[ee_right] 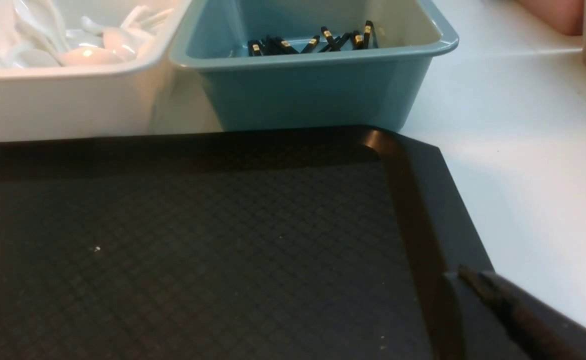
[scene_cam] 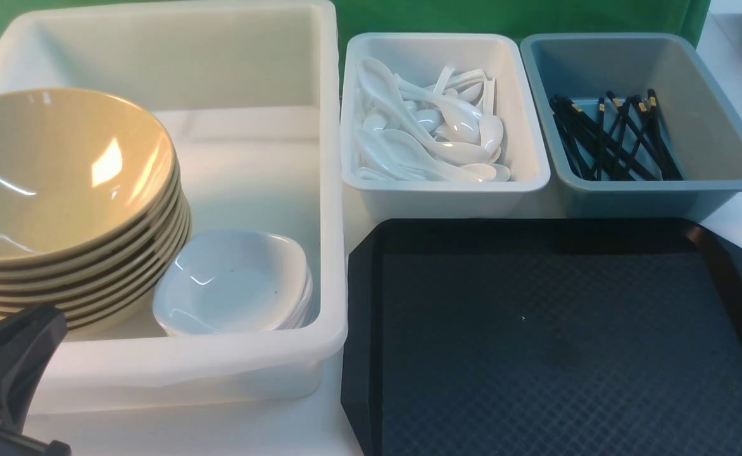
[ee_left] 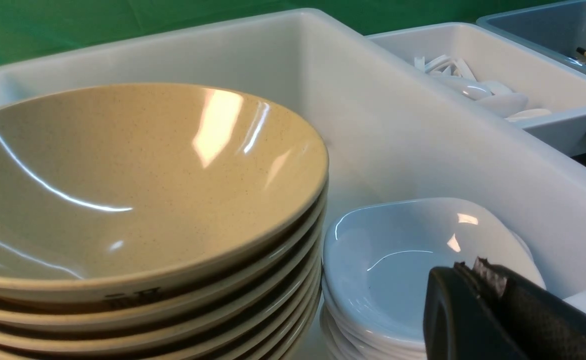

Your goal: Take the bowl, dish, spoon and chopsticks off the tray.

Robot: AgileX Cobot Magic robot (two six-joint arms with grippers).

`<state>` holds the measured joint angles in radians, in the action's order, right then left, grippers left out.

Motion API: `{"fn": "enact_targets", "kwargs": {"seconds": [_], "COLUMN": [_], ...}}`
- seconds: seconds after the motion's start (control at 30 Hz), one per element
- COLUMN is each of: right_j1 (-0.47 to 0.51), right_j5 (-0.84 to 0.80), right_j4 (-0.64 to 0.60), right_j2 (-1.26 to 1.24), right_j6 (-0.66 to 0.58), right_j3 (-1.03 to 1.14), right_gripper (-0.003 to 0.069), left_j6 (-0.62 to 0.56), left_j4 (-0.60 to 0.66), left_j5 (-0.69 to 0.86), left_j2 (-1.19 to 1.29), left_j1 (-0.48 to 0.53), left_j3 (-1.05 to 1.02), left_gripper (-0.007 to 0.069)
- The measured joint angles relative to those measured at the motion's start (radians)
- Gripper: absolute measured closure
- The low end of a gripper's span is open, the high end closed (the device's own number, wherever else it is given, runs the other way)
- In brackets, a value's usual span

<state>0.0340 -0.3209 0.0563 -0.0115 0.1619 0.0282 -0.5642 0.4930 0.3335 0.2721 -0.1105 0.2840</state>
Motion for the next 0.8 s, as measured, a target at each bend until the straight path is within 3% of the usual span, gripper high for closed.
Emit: {"fn": "enact_targets", "kwargs": {"seconds": [0.3, 0.53, 0.63, 0.8], "right_j1": [0.000, 0.000, 0.000, 0.000], "right_j5": [0.000, -0.002, -0.002, -0.002], "right_j4": [-0.001, -0.001, -0.001, -0.001], "right_j2": [0.000, 0.000, 0.000, 0.000], "right_j6": [0.000, 0.000, 0.000, 0.000], "right_j3": [0.000, 0.000, 0.000, 0.000], "right_gripper": [0.0614, 0.0614, 0.0614, 0.0614], "left_j6": [0.000, 0.008, 0.087, 0.321], "left_j4": [0.000, -0.025, -0.037, -0.217], "left_j5": [-0.003, -0.038, -0.067, -0.079], "left_j2": [0.000, -0.085, -0.158, -0.277], "left_j1": [0.000, 0.001, 0.008, 0.062], "left_j3": [-0.004, -0.127, -0.175, -0.220], "left_gripper": [0.0636, 0.0636, 0.0636, 0.0636]}}
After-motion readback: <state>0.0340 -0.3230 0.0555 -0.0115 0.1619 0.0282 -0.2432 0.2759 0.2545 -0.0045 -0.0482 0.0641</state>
